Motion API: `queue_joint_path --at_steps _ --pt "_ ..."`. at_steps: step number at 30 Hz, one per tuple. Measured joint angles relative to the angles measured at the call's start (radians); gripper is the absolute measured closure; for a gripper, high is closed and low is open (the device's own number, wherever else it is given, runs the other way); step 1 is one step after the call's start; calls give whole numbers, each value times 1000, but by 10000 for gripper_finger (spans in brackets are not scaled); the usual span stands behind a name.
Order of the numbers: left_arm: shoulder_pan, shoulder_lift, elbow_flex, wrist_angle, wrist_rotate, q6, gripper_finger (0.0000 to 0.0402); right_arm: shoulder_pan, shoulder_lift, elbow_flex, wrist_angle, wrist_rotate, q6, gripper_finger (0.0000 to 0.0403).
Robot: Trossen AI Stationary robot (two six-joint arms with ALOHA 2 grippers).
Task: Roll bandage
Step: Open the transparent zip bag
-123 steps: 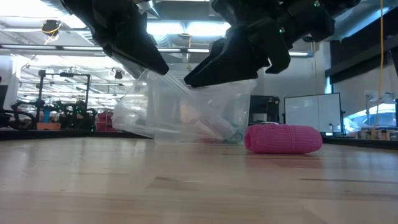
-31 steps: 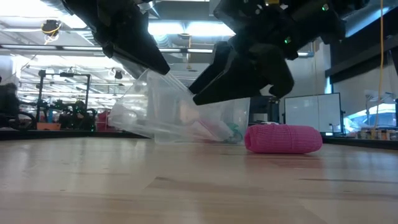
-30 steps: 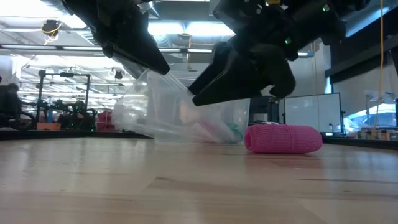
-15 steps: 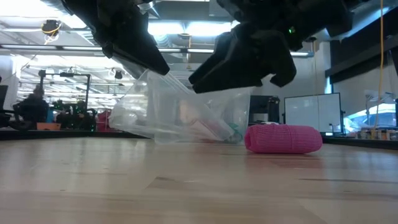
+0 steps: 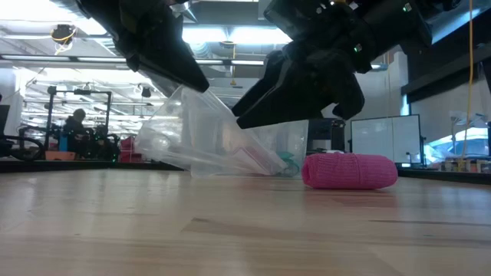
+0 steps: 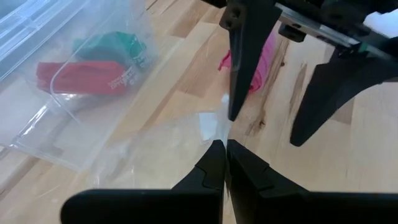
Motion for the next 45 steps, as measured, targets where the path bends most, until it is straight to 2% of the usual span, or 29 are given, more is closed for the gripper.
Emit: queue_joint_path --at_steps 4,10,18,23,33,39,42,45 --pt "0 0 0 5 0 1 402 -2 0 0 0 30 -18 148" --pt "0 0 0 22 0 -2 402 -26 0 0 7 13 -9 148" --pt "2 0 0 59 0 2 402 -25 0 0 14 -55 31 160" --pt "16 15 0 60 0 -7 401 -25 0 0 14 -135 65 203" --pt "18 40 0 92 13 -3 402 -41 1 0 7 -99 95 294" --pt "19 39 0 101 49 -9 401 -39 1 0 -13 -115 38 390" --pt "28 18 6 92 96 -10 384 -40 1 1 -30 -116 2 385" --pt "32 -24 21 93 105 -38 349 -39 2 -1 -43 -118 -69 389"
